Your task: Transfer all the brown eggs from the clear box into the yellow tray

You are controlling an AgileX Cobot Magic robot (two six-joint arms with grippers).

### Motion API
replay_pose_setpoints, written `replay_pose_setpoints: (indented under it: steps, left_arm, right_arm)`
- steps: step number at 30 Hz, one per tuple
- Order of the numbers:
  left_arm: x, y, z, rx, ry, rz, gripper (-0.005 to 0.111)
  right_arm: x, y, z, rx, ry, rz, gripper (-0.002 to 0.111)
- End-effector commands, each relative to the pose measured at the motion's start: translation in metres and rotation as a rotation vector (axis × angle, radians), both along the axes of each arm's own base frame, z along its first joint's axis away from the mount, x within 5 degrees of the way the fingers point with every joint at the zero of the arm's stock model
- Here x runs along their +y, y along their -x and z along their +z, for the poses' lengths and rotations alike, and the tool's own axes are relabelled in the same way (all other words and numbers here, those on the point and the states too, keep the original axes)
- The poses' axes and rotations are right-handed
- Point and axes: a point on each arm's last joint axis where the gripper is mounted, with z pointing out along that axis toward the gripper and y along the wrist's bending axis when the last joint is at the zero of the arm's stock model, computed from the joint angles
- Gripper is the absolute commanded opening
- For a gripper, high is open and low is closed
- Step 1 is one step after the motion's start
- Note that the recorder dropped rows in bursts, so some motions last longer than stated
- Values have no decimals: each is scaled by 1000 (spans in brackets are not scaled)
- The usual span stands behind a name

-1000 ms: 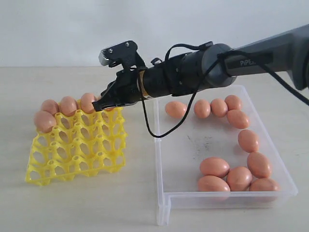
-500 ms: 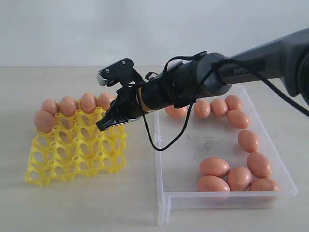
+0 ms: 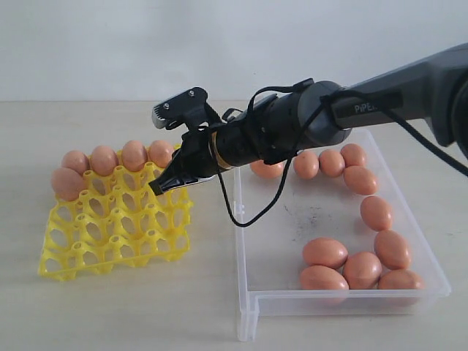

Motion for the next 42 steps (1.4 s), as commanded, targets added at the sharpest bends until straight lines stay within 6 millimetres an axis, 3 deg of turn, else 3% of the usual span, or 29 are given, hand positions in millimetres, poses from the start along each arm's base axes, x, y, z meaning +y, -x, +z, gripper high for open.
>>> replay_pose_setpoints:
  steps: [1,9,26,32,42]
  left_arm:
    - [0,0,0,-13,5,6,4]
    - [0,0,0,-13,5,6,4]
    - [0,0,0,-13,5,6,4]
    - [0,0,0,-13,5,6,4]
    - [0,0,0,-13,5,6,4]
  right_arm:
    - [-2,0,0,-2,5,-7,0]
    - [-2,-2,-23,33,36,-31,0]
    - [-2,-2,-22,49,21,-41,0]
    - [-2,-2,-11,31,9,-45,0]
    - [9,-2,-6,33,-26,1,0]
